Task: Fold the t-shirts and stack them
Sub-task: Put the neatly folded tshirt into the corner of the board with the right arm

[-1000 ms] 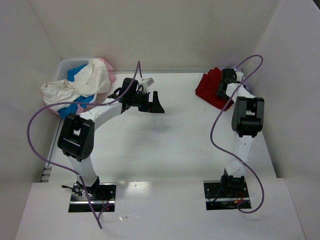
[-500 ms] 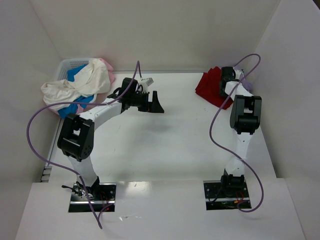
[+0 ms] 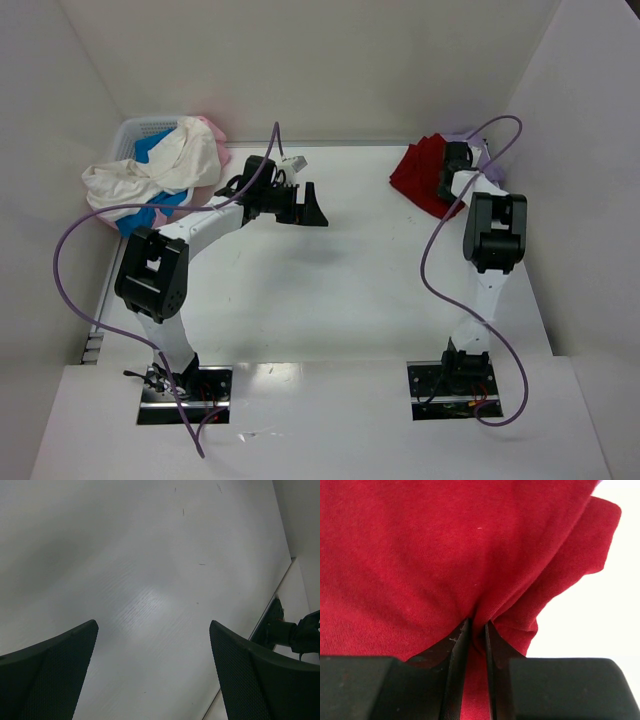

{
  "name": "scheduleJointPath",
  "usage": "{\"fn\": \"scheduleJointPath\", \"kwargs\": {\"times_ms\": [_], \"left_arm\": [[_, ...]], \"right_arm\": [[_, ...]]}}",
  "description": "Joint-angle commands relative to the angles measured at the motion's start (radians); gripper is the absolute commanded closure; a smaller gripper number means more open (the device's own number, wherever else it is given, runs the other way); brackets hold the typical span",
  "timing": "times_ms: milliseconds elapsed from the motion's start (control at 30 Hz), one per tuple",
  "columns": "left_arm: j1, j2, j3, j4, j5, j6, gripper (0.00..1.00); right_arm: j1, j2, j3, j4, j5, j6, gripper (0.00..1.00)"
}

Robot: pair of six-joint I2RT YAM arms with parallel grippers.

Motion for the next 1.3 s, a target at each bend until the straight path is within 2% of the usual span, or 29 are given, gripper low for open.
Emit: {"fn": "scheduleJointPath", "kwargs": {"times_ms": [0, 233, 600, 733, 767, 900, 1000, 1167, 1267], "left_arm": [[0.005, -0.047, -0.013, 0.03, 0.023, 0.028, 0.0], [0.005, -0.067, -0.024, 0.039, 0.023, 0.028, 0.0], [0.005, -0.107, -0.042, 0.039, 0.023, 0.037, 0.0], [0.005, -0.125, -0.051, 0.039, 0.023, 0.037, 0.0], [0.005, -0.125, -0.06, 0.03, 0.023, 0.037, 0.0], [0.005, -0.134, -0.06, 0.03, 0.033, 0.037, 0.0], [0.005, -0.144, -0.06, 0.021, 0.033, 0.046, 0.0], [0.005, -0.153, -0.06, 0.021, 0.042, 0.046, 0.0], [0.005, -0.153, -0.06, 0.021, 0.042, 0.046, 0.0]], "right_arm": [[0.064, -0.008, -0.075, -0.109, -0.091, 0.025, 0.77], [0.178, -0.08, -0.149, -0.153, -0.079, 0.071, 0.78], [0.244, -0.185, -0.222, -0.215, -0.147, 0.1, 0.76], [0.262, -0.21, -0.222, -0.236, -0.088, 0.133, 0.67], [0.262, -0.221, -0.222, -0.236, -0.073, 0.147, 0.59], [0.262, -0.313, -0.233, -0.236, -0.041, 0.209, 0.41], [0.241, -0.411, -0.268, -0.227, -0.076, 0.288, 0.3], [0.231, -0.6, -0.457, -0.13, -0.098, 0.448, 0.24], [0.231, -0.635, -0.541, -0.074, -0.107, 0.515, 0.17]]}}
